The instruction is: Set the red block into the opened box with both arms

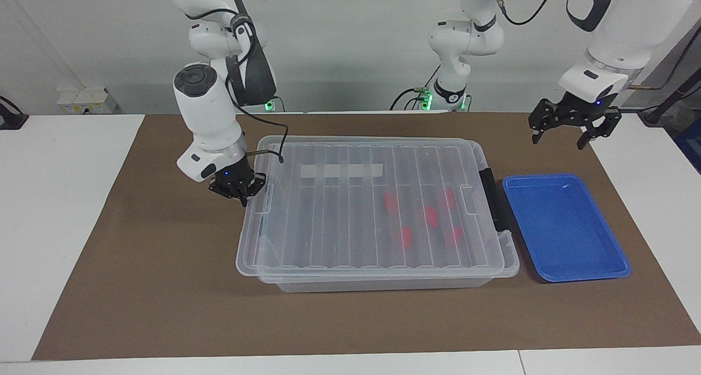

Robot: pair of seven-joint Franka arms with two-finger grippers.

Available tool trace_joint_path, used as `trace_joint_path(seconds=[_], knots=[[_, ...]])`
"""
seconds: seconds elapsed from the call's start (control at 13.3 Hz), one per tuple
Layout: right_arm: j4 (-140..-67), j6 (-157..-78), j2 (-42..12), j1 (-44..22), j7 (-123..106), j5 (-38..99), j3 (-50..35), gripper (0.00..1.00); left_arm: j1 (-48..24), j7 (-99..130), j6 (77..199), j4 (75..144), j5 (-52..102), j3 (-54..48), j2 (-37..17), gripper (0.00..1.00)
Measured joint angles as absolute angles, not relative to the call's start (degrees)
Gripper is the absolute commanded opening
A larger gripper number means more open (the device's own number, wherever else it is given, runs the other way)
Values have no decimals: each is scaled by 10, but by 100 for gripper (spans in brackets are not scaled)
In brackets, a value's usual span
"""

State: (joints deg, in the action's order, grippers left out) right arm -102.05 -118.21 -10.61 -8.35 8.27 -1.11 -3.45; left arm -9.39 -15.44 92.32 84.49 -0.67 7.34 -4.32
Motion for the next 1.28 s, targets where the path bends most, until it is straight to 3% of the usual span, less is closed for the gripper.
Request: trace_joint_path(seconds=[1.28], knots=[[-1022,-1183,-106,-102,83,-11,-38,0,-94,-157,923,853,-6,72,-43,100]])
